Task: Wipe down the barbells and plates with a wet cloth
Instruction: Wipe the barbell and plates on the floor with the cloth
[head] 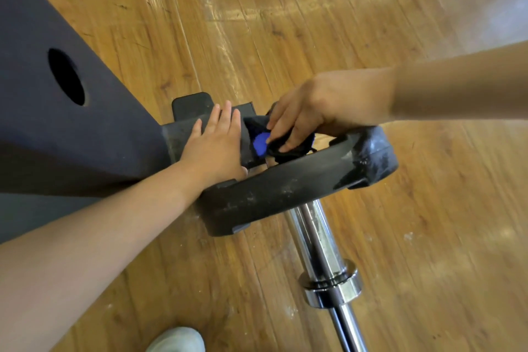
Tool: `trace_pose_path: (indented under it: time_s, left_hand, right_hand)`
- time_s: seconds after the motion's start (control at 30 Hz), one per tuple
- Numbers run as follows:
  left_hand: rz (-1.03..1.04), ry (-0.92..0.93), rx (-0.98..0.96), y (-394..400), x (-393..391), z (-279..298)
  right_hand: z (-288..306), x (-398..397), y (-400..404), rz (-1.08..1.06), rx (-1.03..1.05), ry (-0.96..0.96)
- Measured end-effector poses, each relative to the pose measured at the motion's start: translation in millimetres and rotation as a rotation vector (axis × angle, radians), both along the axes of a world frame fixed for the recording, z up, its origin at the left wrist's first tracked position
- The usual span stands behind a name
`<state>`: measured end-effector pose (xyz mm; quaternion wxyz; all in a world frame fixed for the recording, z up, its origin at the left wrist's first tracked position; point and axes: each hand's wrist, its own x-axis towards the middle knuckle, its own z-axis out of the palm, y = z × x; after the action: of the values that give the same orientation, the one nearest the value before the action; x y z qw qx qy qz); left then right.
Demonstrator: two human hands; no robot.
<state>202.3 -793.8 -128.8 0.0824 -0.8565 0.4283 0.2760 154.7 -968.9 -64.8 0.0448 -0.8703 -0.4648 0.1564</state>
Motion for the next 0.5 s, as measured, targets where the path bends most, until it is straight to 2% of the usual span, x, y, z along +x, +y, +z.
trace_pose_path:
  time_s: [0.03,0.07,0.13,0.17,0.23,0.3,0.33,0.4,0.5]
  left_hand:
    - [-0.009,-0.016,0.002,-1,-1,0]
    - [-0.011,-0.010,0.005,-1,-1,0]
    - [-0.007,0.014,0.010,0,0,0]
    - [-0.008,0.019,0.011,0,0,0]
    - [-0.005,0.039,0.010,0,1,-1]
    - [0.017,0.084,-0.001,0,3,-3]
    - [0.019,0.099,-0.009,1,3,-3]
    - [0.022,0.104,-0.010,0,3,-3]
    - [0.036,0.094,0.004,0,1,-1]
  right_hand:
    - [10,0,0,0.124,0.023,-0.029]
    - [15,-12,-2,0.195,-0.034,0.044]
    - [11,-15,-22,0.040,0.151,0.029]
    - [21,-13,-23,0.009,0.064,0.050]
    - [35,-5,-11,-0.288,-0.007,0.123]
    - [29,4,-9,-0.460,0.070,0.070]
    - [27,7,-1,-0.511,0.083,0.069]
    - [15,8,2,-0.640,-0.006,0.204]
    - [1,4,2,-0.703,-0.040,0.339]
